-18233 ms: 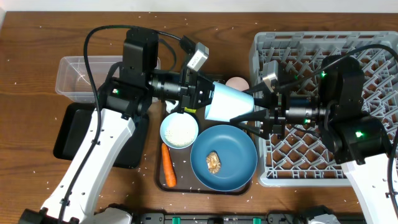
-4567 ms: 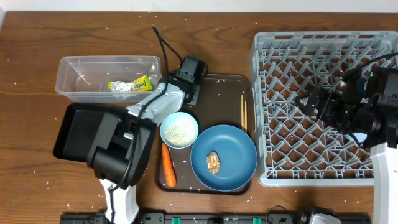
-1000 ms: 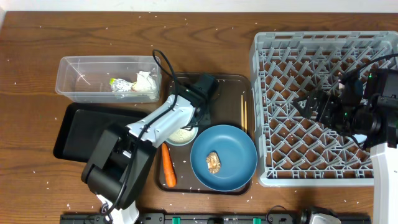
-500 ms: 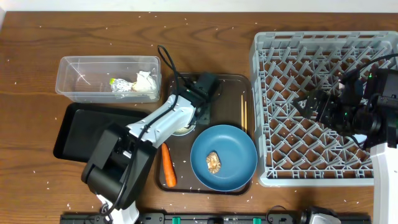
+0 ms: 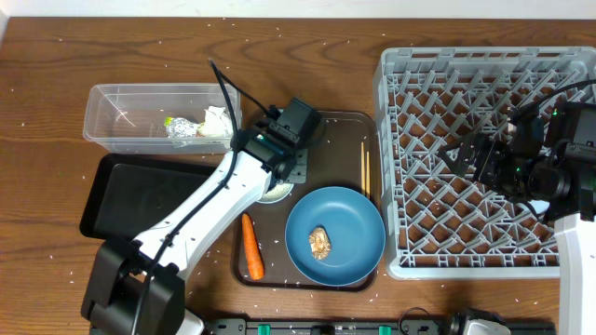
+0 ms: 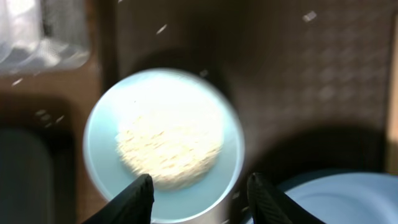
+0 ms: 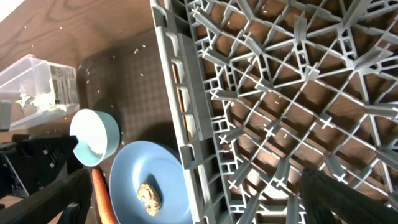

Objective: Sort waste into correct bins and load items into the dishwasher rack
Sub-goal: 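Grasp the rim of the white rice bowl with the left gripper, then carry the rice bowl left and tip rice into the black tray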

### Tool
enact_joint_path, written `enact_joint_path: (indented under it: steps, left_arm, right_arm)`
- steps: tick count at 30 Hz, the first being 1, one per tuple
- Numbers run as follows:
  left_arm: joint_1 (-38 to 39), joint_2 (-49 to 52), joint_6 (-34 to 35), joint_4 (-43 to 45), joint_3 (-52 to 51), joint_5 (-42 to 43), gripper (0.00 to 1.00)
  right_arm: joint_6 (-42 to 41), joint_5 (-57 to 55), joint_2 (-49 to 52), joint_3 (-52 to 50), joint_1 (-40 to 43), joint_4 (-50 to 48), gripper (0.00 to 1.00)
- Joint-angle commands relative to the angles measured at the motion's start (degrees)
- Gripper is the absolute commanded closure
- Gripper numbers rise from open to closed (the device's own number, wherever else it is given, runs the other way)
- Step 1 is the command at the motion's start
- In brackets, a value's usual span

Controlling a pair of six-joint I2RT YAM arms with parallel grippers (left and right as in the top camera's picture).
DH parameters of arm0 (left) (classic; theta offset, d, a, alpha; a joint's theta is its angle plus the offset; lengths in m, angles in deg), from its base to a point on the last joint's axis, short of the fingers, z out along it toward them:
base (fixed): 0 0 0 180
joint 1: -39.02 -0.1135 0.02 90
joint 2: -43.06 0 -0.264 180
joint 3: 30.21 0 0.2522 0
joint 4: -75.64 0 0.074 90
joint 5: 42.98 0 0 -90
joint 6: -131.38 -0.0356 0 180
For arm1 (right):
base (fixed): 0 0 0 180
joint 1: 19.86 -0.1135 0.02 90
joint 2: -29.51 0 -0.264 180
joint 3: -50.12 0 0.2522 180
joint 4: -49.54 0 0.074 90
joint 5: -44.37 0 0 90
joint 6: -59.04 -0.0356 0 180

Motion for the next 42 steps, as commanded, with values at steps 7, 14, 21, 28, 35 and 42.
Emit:
enact_joint_path:
  steps: [7,14,21,28,35,42]
  left_arm:
    - [-3.65,0.81,1.46,-3.78,-0.26,-7.17,0.5]
    - [-9.6,1.9,-0.39,-0.42,-5.05,-3.34,0.53]
    - [-11.23,3.48,-2.71,5.33,-8.9,0.7,0.55]
    - [-11.1,6.45,-3.08,7.96,-10.43,6.86,0.7]
    - [-9.03,6.36,-5.7,11.1,-10.43,9.94,0.71]
    - [-8.96,6.38,-6.12,12.5,-10.45,4.11,0.71]
  right_arm:
    - [0.96,0.04,0.13,0.26,-0.48,0.46,0.01]
    - [0.96,0.04,0.13,0.26,-0.48,0.85,0.01]
    - [0.96,0.04,0.13,0.26,-0.48,1.05,0.01]
    - [0.96,0.04,0.13,0.26,-0.48,1.14,0.01]
    - [0.96,0.04,0.13,0.26,-0.48,0.85,0.01]
    - [0.94,0.04,0.13,0.26,-0.48,0.79,0.01]
